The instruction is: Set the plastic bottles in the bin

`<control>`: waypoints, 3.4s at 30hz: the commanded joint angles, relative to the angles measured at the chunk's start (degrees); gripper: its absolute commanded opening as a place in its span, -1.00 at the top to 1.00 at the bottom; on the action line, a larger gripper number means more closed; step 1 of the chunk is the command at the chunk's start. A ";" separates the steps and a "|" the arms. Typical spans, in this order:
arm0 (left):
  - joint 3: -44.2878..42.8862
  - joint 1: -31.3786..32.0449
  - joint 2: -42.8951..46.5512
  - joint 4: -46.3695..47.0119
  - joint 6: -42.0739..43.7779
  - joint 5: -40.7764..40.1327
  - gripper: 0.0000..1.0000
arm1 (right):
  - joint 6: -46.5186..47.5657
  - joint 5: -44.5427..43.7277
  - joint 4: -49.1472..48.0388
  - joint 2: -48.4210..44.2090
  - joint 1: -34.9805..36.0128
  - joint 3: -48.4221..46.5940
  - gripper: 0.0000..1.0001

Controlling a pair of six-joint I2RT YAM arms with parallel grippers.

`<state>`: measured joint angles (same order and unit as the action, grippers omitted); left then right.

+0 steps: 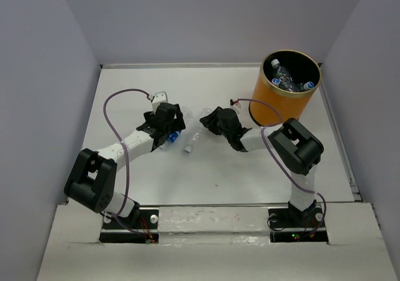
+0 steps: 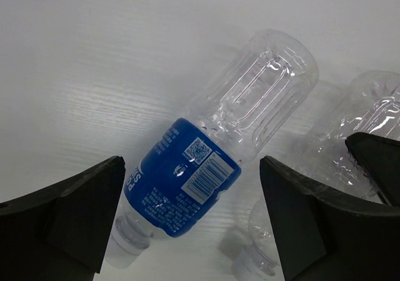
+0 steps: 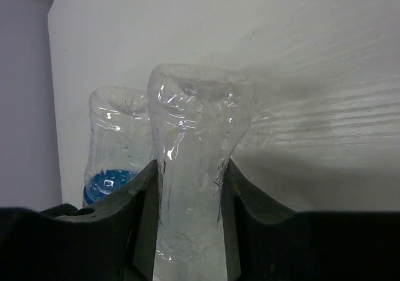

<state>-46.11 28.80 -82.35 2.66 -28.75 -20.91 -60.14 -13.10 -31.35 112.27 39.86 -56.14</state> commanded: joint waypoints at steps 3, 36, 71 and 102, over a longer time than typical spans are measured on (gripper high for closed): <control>-4.60 -1.55 -2.73 4.02 3.44 5.86 -0.98 | 9.24 -0.70 -2.22 -9.51 -0.22 6.21 0.41; -0.83 -1.38 -5.66 8.50 2.21 16.14 0.06 | 57.50 -15.46 15.97 -27.81 -36.34 -22.96 0.31; -2.06 13.57 15.47 27.76 -2.01 44.28 0.04 | 28.25 58.44 10.03 -49.08 -17.00 6.65 -0.97; -4.52 14.89 39.18 -16.10 14.77 15.32 -0.98 | 49.66 -4.93 23.10 -44.70 -30.18 -23.39 0.49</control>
<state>-49.34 43.42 -45.65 -1.93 -20.14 6.04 -20.60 4.34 -9.91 63.55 12.38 -71.26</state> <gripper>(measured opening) 0.989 0.505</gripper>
